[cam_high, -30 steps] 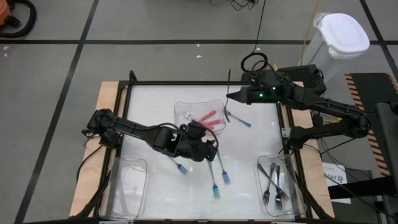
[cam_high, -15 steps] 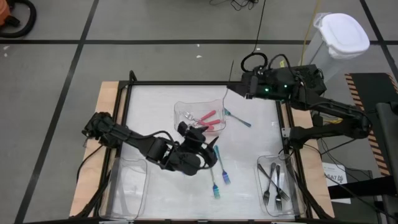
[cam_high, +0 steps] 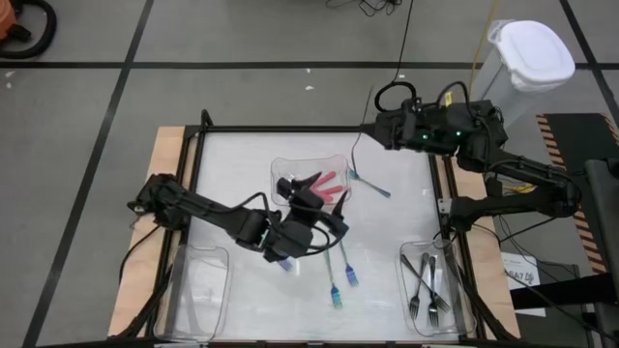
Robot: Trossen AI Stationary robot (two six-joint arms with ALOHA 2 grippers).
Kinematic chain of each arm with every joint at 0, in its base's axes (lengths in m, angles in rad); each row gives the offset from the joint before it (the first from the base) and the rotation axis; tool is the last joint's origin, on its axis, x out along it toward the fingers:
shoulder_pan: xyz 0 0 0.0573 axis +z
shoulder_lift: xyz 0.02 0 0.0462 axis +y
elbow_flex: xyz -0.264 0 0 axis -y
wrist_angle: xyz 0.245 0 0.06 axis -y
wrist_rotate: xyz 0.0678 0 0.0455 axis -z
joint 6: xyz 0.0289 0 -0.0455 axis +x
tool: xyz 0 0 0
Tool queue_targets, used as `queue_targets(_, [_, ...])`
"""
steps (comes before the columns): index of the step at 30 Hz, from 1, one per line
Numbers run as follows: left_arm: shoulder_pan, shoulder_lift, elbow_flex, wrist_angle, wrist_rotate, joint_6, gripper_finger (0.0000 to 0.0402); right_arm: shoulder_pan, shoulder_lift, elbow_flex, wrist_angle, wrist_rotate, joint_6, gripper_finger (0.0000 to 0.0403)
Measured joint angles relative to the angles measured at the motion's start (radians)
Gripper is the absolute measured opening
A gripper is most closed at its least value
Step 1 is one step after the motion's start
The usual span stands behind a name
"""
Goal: Sort silverware by color (type)
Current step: Put the black fork into the right transparent bin
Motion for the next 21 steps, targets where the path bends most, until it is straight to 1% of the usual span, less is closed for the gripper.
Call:
queue_targets(2, [0.003,0.009,0.000,0.059,-0.018,0.034,0.0362,0.000,0.000,0.000,0.010,0.003,0.000,0.0006])
queue_targets(8, [0.014,0.052,0.000,0.189,-0.049,0.090,0.0364,0.000,-0.003,0.000,0.010,0.088,0.036,0.0006])
queue_targets(14, [0.057,0.082,0.000,0.304,-0.091,0.115,0.0363,0.000,-0.003,0.000,0.008,0.163,-0.054,0.0006])
queue_targets(21, [0.100,0.086,0.000,0.317,-0.091,0.109,0.0363,0.000,0.002,0.000,-0.003,0.261,-0.203,0.0006])
